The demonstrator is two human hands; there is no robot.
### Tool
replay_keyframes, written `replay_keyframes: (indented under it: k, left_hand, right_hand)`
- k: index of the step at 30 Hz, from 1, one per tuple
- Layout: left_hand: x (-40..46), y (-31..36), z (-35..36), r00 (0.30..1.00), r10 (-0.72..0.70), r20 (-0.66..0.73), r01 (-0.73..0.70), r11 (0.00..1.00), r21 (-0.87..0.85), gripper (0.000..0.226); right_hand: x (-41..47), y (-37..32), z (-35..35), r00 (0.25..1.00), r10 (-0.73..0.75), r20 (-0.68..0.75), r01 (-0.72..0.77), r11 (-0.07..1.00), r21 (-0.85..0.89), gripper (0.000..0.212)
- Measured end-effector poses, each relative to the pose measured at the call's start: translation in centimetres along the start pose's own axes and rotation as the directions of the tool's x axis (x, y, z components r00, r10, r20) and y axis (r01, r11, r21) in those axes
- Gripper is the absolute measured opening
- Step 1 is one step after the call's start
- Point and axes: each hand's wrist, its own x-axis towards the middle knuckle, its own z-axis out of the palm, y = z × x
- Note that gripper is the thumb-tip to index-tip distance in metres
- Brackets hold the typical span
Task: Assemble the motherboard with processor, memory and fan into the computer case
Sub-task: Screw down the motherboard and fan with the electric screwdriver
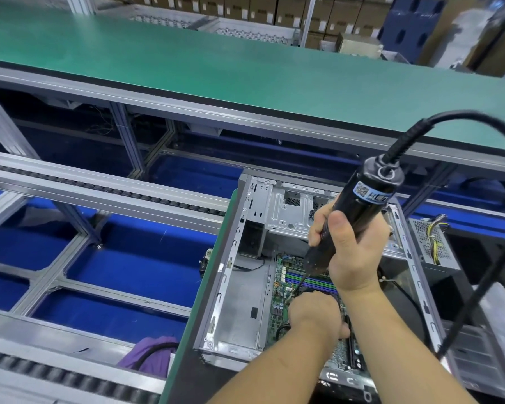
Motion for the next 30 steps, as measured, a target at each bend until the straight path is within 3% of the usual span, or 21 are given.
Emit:
replay_keyframes:
  k: [4,6,9,14,20,22,25,30]
  left_hand:
    - [0.4,-0.1,0.3,1.0,-0.024,0.013,0.024,0.999,-0.026,0.018]
    - [0.6,-0.2,0.3,0.999,-0.032,0.017,0.033,0.998,-0.046,0.024]
    - [0.7,-0.1,0.4,0.999,-0.046,0.022,0.047,0.997,-0.063,0.031]
    - [0.6,-0.2,0.3,0.998,-0.054,0.032,0.055,0.997,-0.048,0.017]
    - [0.8,-0.1,0.3,0.998,-0.066,0.022,0.067,0.995,-0.076,0.022]
    - [0.7,-0.2,0.4,0.998,-0.065,0.02,0.066,0.996,-0.065,0.014]
    - [0.7,-0.2,0.3,0.998,-0.068,-0.001,0.068,0.996,-0.064,0.006]
    - [0.9,0.0,0.5,0.997,-0.082,0.009,0.082,0.996,-0.036,0.014]
  right_hand:
    - [0.0,0.1,-0.3,1.0,0.004,-0.027,-0.004,1.0,0.023,0.053]
    - [0.3,-0.1,-0.5,0.999,-0.016,-0.048,0.018,1.0,0.024,0.033]
    - [0.4,0.0,-1.0,0.998,-0.04,-0.054,0.04,0.999,0.012,0.033]
    - [0.2,0.3,-0.5,1.0,-0.017,-0.026,0.017,0.999,0.03,0.033]
    - [0.2,0.6,-1.3,0.998,0.026,-0.055,-0.021,0.997,0.076,0.029]
    - [0.0,0.8,-1.3,0.998,0.041,-0.038,-0.039,0.997,0.064,0.041]
    - [-0.1,0.6,-0.9,0.999,0.047,0.0,-0.047,0.996,0.076,0.043]
    - [-0.2,0.2,-1.9,0.997,0.049,-0.056,-0.043,0.994,0.102,0.038]
